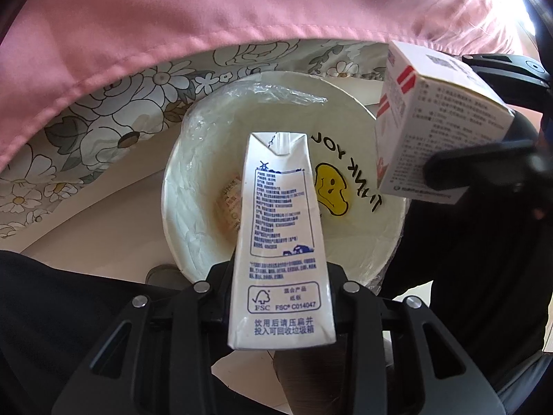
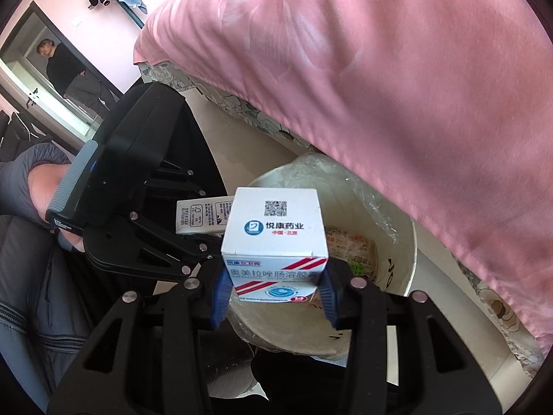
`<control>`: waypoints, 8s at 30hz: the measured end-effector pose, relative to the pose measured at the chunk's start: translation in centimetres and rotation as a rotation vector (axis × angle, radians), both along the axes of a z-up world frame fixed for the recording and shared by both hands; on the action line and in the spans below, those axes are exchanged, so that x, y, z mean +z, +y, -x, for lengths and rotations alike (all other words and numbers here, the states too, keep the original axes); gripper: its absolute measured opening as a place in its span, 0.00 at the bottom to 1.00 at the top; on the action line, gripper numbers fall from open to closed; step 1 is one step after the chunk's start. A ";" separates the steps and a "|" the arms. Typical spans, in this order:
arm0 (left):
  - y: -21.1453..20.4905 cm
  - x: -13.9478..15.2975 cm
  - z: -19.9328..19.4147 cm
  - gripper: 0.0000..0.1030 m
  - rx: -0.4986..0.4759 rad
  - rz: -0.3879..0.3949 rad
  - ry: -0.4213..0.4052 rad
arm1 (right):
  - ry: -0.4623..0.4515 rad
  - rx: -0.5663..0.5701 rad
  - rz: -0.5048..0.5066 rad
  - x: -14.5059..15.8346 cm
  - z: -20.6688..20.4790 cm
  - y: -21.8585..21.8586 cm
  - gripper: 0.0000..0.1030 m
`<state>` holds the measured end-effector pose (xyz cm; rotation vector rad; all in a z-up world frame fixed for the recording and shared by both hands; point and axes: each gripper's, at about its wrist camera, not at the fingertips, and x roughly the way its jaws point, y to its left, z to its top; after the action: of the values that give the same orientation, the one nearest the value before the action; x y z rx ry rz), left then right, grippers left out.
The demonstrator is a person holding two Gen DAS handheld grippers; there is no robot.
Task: Collect trash
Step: 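Open the right tool dropping the medicine box while the left tool drops the milk carton, then move both open tools back over the bed toward the remaining items, then grasp the black foam cylinder with the right tool while the left tool grasps the clear plastic cup, then carry the black cylinder and clear cup with both tools over the trash bin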
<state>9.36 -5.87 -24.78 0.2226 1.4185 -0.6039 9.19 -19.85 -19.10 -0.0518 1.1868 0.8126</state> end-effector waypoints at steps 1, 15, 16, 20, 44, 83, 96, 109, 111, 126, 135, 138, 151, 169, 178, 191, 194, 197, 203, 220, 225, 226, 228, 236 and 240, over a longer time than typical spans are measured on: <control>0.0 0.0 -0.1 0.37 0.001 0.000 0.000 | 0.003 -0.002 -0.002 0.0 -0.2 0.1 0.43; -0.8 0.0 0.0 0.93 -0.019 0.009 -0.011 | 0.012 -0.084 0.017 -0.5 -0.8 -0.7 0.94; -0.9 0.0 0.2 0.94 -0.020 0.005 -0.006 | 0.016 -0.082 0.020 -0.6 -0.7 -0.5 0.94; -0.7 -0.3 0.3 0.95 -0.014 -0.006 -0.006 | 0.014 -0.081 0.023 -0.5 -0.6 -0.3 0.94; 1.7 2.6 0.0 0.95 0.082 0.008 -0.066 | -0.034 -0.122 -0.009 0.7 0.1 -1.5 0.94; 6.8 19.8 -7.6 0.95 0.373 0.097 -0.383 | -0.422 -0.347 0.015 16.1 -4.3 -7.5 0.94; 5.4 22.1 -13.0 0.95 0.442 0.055 -0.454 | -0.425 -0.419 0.065 16.4 -10.2 -9.9 0.94; 5.2 21.7 -20.3 0.95 0.456 0.021 -0.466 | -0.464 -0.421 0.131 16.7 -17.2 -11.2 0.94; 5.1 21.6 -21.5 0.95 0.465 0.010 -0.460 | -0.459 -0.409 0.146 16.4 -18.4 -11.2 0.94; 3.4 22.1 -29.1 0.95 0.484 0.016 -0.464 | -0.461 -0.425 0.182 16.5 -26.1 -11.7 0.94; 3.6 20.7 -32.4 0.95 0.496 -0.009 -0.452 | -0.470 -0.417 0.224 15.9 -29.9 -12.0 0.94; 4.0 20.6 -33.1 0.95 0.518 -0.006 -0.454 | -0.470 -0.412 0.228 15.6 -30.9 -11.7 0.94; 3.6 20.0 -36.4 0.95 0.511 -0.007 -0.453 | -0.458 -0.406 0.194 15.4 -36.2 -10.0 0.93; 4.3 18.9 -38.2 0.95 0.494 -0.051 -0.466 | -0.409 -0.306 0.244 13.5 -40.2 -7.9 0.62; 3.7 18.9 -39.2 0.95 0.477 -0.084 -0.489 | -0.379 -0.263 0.261 12.5 -42.0 -5.8 0.32; 4.1 19.6 -38.7 0.47 0.480 -0.079 -0.506 | -0.368 -0.286 0.216 13.1 -40.7 -7.1 0.31; 4.4 19.8 -38.2 0.47 0.483 -0.080 -0.504 | -0.365 -0.298 0.208 13.3 -40.0 -7.8 0.31; 4.5 20.1 -37.4 0.47 0.475 -0.078 -0.503 | -0.362 -0.312 0.204 13.6 -39.2 -8.5 0.31; 4.8 21.4 -35.4 0.47 0.449 -0.068 -0.521 | -0.372 -0.321 0.196 14.8 -36.6 -10.0 0.31; 3.8 25.1 -27.4 0.47 0.300 -0.025 -0.567 | -0.413 -0.285 0.146 19.1 -25.7 -12.4 0.31; 3.7 25.7 -24.8 0.47 0.269 -0.020 -0.579 | -0.430 -0.254 0.147 19.8 -22.2 -12.0 0.31; 3.7 25.8 -24.3 0.47 0.264 -0.019 -0.581 | -0.437 -0.246 0.146 20.0 -21.5 -11.9 0.31; 3.8 25.9 -23.1 0.47 0.253 -0.012 -0.582 | -0.443 -0.228 0.139 20.3 -19.9 -11.5 0.31; 3.9 25.2 -18.4 0.47 0.206 -0.001 -0.572 | -0.460 -0.162 0.123 20.7 -13.8 -9.7 0.31; 3.8 24.1 -15.7 0.47 0.177 0.004 -0.560 | -0.461 -0.128 0.117 20.4 -10.8 -8.5 0.31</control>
<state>25.04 -2.03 -0.68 0.2380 0.8834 -0.3588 19.99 -28.32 1.32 -0.2439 0.7902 0.5773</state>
